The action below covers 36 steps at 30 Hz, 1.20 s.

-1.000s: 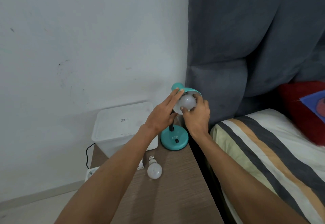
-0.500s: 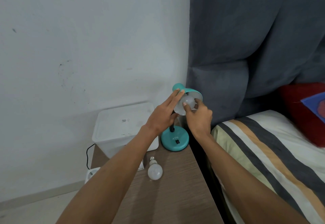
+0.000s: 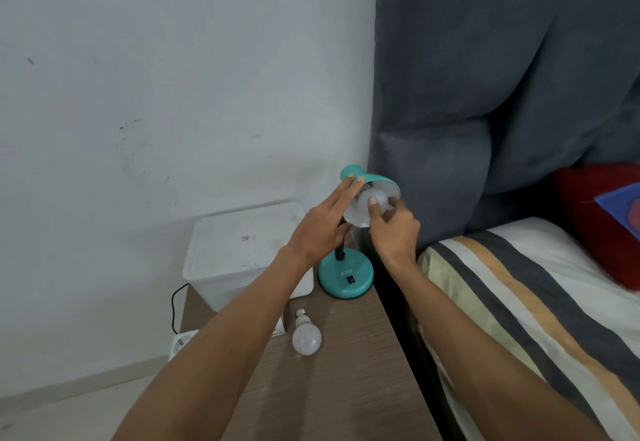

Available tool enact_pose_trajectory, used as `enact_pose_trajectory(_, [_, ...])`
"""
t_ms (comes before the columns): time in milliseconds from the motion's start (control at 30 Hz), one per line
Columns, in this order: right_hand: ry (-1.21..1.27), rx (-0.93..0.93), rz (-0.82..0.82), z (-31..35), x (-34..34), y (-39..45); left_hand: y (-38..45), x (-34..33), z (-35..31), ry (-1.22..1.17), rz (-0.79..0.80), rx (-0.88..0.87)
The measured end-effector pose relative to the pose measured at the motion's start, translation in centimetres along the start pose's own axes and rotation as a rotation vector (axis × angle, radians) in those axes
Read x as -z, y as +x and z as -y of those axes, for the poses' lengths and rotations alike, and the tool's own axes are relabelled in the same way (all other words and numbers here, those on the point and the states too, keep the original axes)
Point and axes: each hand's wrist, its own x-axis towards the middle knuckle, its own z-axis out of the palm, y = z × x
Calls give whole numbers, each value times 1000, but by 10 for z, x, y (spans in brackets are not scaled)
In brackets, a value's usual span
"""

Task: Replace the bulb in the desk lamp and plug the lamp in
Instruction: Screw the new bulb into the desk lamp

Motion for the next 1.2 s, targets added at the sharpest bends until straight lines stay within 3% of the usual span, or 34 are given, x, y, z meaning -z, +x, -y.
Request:
enact_pose_trajectory(167, [-178, 247, 1, 2, 1, -7, 0, -2, 0, 0, -2, -12])
enact_pose_trajectory(333, [-38, -2, -4, 6, 3, -4, -1, 0, -1, 15, 2, -16])
enact_pose_trajectory(567, [-175, 172, 19, 0, 2, -5, -1, -1, 0, 9, 0, -10])
enact_pose_trajectory(767, [14, -68, -3, 3, -3, -2, -1, -1, 0, 26, -3, -18])
enact_pose_trajectory(867, [-9, 25, -72, 7, -3, -3, -1, -1, 1, 26, 4, -15])
enact_pose_trajectory(967, [-68, 112, -25, 7, -1, -3, -1, -1, 1, 15, 5, -3])
enact_pose_trajectory(1133, [-43, -39, 23, 8, 2, -2, -1, 0, 0, 14, -1, -5])
enact_pose_trajectory(1200, [-72, -21, -6, 10, 2, -5, -1, 0, 0, 16, -1, -7])
